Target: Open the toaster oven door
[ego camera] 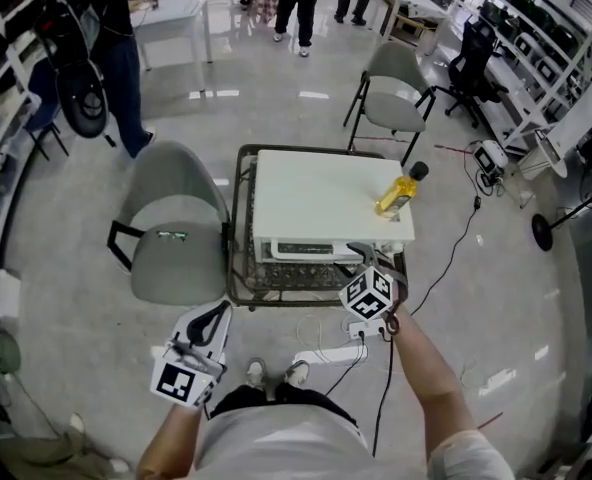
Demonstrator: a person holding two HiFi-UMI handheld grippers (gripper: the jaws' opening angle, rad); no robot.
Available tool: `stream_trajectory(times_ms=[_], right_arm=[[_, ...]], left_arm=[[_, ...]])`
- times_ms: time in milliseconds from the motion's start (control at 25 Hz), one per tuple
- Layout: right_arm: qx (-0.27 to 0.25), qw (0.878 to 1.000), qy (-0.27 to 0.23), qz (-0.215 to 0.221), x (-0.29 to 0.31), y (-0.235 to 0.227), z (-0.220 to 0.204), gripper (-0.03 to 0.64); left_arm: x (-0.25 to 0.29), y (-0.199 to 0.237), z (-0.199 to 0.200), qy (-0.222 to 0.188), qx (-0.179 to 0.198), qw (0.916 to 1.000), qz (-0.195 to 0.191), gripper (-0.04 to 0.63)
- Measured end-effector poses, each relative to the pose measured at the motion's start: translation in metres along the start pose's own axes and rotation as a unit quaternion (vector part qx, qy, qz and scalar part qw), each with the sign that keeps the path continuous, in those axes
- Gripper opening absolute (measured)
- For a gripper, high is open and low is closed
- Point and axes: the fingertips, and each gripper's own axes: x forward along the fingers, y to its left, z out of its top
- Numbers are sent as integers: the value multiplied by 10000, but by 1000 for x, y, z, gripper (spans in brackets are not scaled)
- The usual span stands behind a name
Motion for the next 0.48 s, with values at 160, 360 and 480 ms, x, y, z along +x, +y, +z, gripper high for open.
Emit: stream_trajectory(times_ms=[160, 360, 480], right_arm=[[-110, 9996, 219, 99, 14, 5, -7, 233], [-147, 9986, 436, 250, 25, 12, -12, 241], [-35, 9989, 403, 229, 27, 16, -13, 253]], left_arm=[[1, 2, -4, -24, -35, 10000, -54, 15], [2, 4, -5, -22, -96, 9999, -78, 15], [2, 5, -7, 2, -133, 9999, -92, 15]])
